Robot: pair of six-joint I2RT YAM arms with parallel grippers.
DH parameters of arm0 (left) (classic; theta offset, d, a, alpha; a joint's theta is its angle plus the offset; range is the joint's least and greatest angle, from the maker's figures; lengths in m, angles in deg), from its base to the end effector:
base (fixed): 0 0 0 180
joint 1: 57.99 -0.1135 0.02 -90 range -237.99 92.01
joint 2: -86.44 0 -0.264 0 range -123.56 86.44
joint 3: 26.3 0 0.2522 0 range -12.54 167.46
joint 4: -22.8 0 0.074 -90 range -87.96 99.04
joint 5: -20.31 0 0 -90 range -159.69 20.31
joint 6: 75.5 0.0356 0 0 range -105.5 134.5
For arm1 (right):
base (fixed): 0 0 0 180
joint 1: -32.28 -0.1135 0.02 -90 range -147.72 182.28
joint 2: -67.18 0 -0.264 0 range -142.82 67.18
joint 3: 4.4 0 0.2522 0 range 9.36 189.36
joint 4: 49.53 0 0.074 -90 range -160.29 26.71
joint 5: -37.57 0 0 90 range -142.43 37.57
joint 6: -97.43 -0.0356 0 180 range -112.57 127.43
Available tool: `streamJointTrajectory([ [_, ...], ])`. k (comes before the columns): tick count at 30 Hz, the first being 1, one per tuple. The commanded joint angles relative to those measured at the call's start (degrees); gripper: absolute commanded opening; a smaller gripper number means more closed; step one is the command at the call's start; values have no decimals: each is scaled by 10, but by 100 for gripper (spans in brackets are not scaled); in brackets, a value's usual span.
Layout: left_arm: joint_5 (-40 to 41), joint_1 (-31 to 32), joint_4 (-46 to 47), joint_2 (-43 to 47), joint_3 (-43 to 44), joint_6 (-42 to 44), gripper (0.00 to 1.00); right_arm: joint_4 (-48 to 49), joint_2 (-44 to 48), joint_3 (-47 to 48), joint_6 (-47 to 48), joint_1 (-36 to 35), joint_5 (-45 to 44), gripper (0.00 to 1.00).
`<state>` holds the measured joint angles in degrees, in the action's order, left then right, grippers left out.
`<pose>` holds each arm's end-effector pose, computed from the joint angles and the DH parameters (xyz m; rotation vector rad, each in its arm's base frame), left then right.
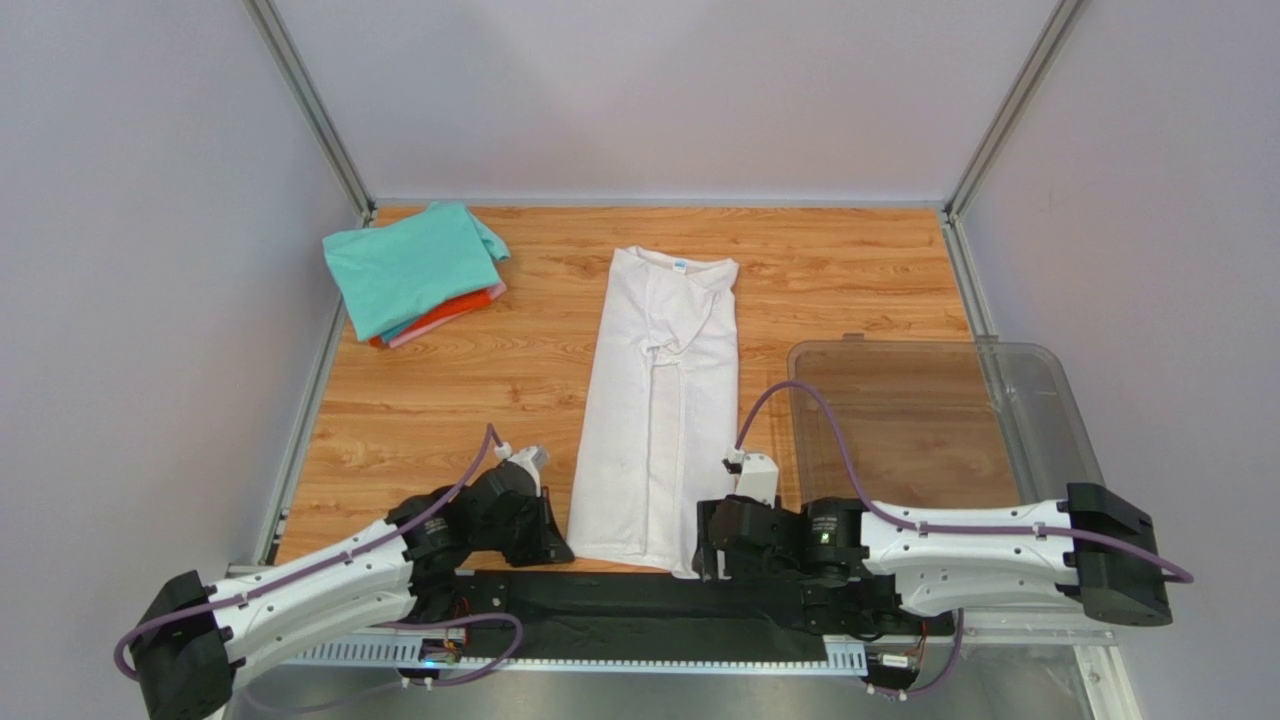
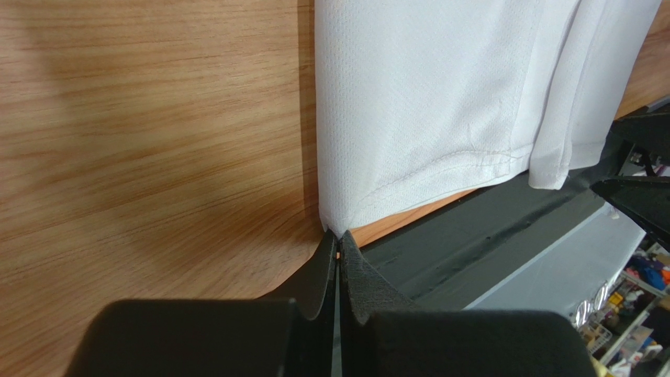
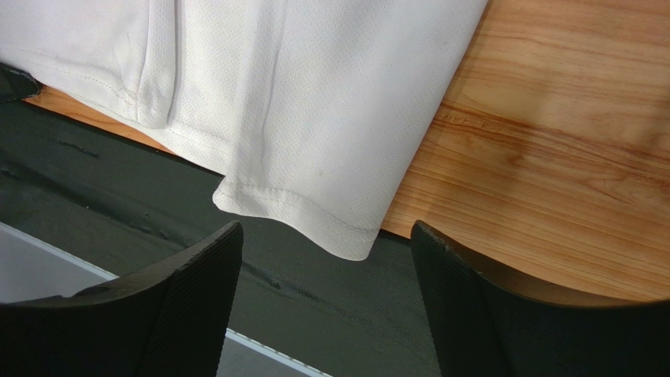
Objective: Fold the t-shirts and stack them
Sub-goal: Fold the tshirt
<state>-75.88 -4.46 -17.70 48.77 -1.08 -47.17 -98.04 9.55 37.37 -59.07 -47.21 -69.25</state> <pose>0.0702 -0.1014 0.1332 -0.1458 2.7526 -0.8596 0.0408 0.1633 0.1701 -0.2148 2.6886 0.4698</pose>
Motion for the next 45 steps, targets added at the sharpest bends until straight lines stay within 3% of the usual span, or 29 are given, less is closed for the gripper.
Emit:
streamJointTrajectory([
  [1,-14,1,16,0,-14,-6,0,23,-5,-1,-11,-4,8,74],
  [4,-13,1,20,5,-18,-6,0,33,-11,-2,-7,-4,19,56],
  [6,-12,1,19,9,-18,-4,0,38,-15,-4,-5,-4,27,51],
  [17,-13,1,13,25,-24,-6,0,10,-33,-10,-28,-4,35,48],
  [27,-8,1,1,27,-23,-5,0,-13,9,-18,-19,-5,32,48],
  [37,-7,1,-9,35,-17,0,0,-6,3,-29,3,-5,37,40],
  [42,-15,1,-13,44,-17,3,0,41,-20,-33,22,-4,38,29],
  [45,-16,1,-18,50,-18,2,0,43,-36,-24,25,-4,29,18],
])
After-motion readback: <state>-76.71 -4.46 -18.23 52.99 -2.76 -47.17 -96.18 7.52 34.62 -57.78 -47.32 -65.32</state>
